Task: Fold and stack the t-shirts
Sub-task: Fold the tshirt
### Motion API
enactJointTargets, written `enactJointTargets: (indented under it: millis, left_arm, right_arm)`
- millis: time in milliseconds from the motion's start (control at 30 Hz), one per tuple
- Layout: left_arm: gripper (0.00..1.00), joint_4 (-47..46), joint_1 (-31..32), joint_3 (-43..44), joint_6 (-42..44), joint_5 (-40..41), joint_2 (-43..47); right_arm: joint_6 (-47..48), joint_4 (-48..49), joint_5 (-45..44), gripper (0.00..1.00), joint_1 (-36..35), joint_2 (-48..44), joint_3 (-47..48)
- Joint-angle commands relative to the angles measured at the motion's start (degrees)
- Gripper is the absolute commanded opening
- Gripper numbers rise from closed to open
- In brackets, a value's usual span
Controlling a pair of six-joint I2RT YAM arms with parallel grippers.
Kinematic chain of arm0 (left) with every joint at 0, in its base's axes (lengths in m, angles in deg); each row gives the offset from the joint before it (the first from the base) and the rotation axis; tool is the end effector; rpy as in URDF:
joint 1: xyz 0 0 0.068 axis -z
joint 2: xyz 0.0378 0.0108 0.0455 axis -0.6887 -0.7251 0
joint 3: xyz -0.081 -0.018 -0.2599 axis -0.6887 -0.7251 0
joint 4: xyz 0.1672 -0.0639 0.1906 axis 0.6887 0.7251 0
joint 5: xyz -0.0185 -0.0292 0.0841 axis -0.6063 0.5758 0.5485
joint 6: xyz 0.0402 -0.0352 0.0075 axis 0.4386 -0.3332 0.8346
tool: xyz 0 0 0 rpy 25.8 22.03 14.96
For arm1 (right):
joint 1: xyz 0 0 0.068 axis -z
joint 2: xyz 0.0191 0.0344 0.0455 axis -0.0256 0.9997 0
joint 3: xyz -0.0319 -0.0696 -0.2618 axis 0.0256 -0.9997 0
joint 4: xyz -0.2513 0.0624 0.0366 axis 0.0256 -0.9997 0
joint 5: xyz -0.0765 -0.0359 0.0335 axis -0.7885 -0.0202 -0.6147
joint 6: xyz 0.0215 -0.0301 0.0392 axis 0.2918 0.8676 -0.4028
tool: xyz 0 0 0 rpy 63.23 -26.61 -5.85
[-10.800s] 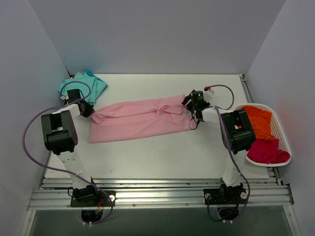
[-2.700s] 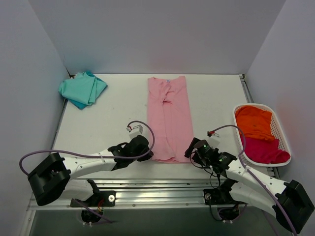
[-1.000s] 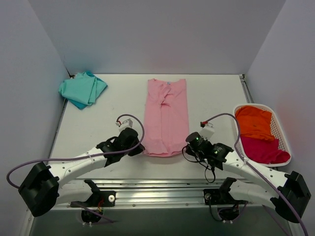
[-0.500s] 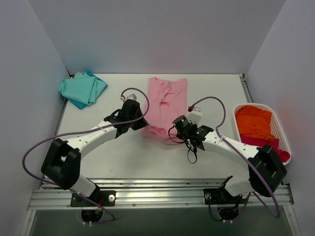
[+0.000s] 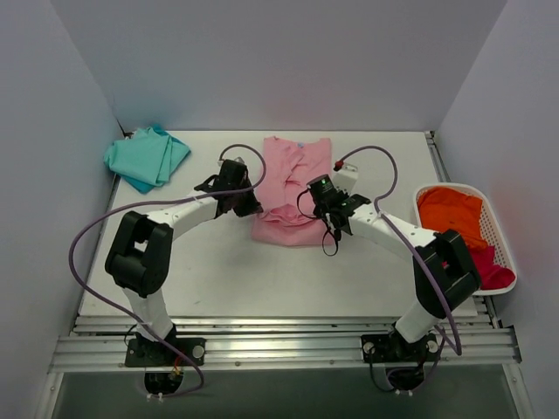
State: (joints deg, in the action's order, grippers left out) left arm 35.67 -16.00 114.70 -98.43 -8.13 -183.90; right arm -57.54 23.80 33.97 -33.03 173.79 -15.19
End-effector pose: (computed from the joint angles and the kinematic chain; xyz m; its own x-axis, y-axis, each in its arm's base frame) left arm 0.3479 -0.1846 0.2013 -0.8245 -0.3799 -0.4193 -0.1228 0.8435 -0.5228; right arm 0.2975 0.1860 0.2380 -0.5175 0.4152 -0.7482 0.1861 0.9081 0.3752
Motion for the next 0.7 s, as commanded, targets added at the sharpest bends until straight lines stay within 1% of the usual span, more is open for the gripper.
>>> enactJointTargets:
  millis: [0, 133, 233, 267, 300, 333, 400, 433, 467, 500, 533, 567, 600, 667]
  left_arm:
    - [0.03, -0.5, -1.6, 6.1, 2.5, -2.3, -2.0]
    - [0.03, 0.3, -3.5, 12.5, 3.7, -5.3, -6.2]
    - [0.04, 1.2, -5.0, 16.3, 4.2, -6.9, -10.7]
    - [0.04, 2.2, -5.6, 19.0, 4.2, -7.8, -13.2]
    - [0.06, 2.3, -6.1, 20.6, 4.2, -8.4, -14.7]
    - [0.07, 2.5, -7.2, 22.1, 4.5, -9.5, -17.6]
    - [0.35, 3.4, -8.2, 27.8, 4.9, -12.9, -21.0]
    - [0.49, 3.9, -8.8, 30.0, 5.2, -14.6, -22.8]
    - [0.65, 5.0, -9.9, 32.4, 5.2, -15.9, -26.5]
    - [0.87, 5.2, -10.6, 37.1, 5.0, -18.5, -28.3]
    - [0.94, 5.1, -11.2, 39.3, 4.3, -20.3, -29.9]
    - [0.94, 4.1, -12.3, 41.3, 3.9, -21.7, -32.8]
    - [0.94, 4.2, -12.8, 45.9, 3.6, -24.0, -34.2]
    - [0.94, 5.3, -14.4, 50.4, 3.0, -25.7, -37.1]
  right_arm:
    - [1.7, -0.6, -1.7, 0.00, 0.9, 3.2, 4.9]
    - [2.1, -1.9, -1.7, 0.00, 2.0, 9.3, 10.1]
    - [2.5, -3.2, -2.8, 0.00, 3.3, 13.5, 15.0]
    - [2.7, -3.9, -2.7, 0.00, 3.9, 15.0, 16.4]
    - [2.8, -4.7, -3.3, 0.00, 4.6, 17.8, 18.1]
    - [2.2, -5.7, -3.2, 0.00, 6.1, 19.4, 21.9]
    - [1.9, -7.5, -2.6, 0.00, 7.5, 24.6, 26.1]
    - [1.8, -8.2, -2.5, 0.02, 8.3, 26.4, 30.6]
    - [1.4, -10.3, -2.9, 0.08, 9.6, 28.3, 33.4]
    - [0.8, -11.7, -3.2, 0.47, 10.3, 30.1, 36.3]
    - [0.8, -12.5, -3.5, 0.73, 10.9, 33.4, 39.1]
    - [1.0, -15.0, -4.8, 1.00, 11.6, 34.9, 44.6]
    - [0.8, -16.1, -6.2, 1.00, 11.8, 37.0, 47.3]
    - [1.9, -17.3, -9.0, 1.00, 12.4, 38.0, 52.6]
